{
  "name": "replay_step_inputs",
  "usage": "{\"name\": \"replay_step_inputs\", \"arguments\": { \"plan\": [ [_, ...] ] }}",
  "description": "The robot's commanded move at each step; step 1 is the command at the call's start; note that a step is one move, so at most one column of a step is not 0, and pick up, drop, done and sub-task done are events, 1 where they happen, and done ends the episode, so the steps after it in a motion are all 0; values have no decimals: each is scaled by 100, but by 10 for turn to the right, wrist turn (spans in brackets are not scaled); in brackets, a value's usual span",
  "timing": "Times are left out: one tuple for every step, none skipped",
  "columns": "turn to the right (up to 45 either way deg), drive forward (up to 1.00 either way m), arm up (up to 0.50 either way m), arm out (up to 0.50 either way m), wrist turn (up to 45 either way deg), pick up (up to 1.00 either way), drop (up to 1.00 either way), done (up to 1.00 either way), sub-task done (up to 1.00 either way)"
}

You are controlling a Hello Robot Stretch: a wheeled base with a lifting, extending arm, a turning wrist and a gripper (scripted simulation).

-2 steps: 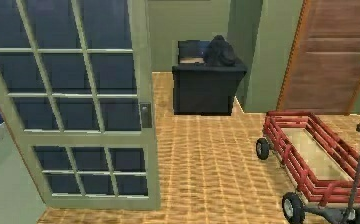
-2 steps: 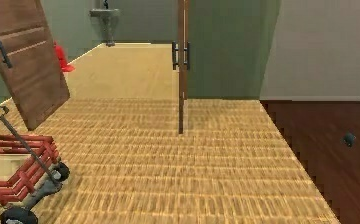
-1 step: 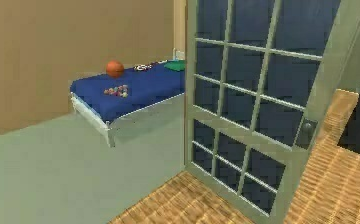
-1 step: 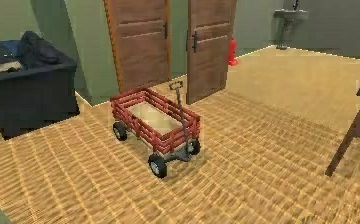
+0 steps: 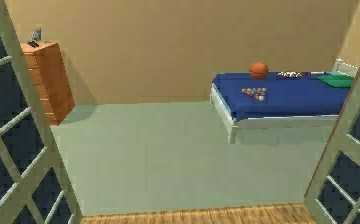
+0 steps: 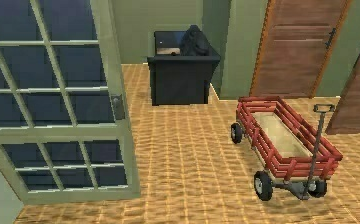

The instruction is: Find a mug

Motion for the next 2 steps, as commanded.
{"name": "replay_step_inputs", "arguments": {
  "plan": [
    [0, 50, 0, 0, 0, 0, 0, 0, 0],
    [-240, 0, 0, 0, 0, 0, 0, 0, 0]
  ]
}}
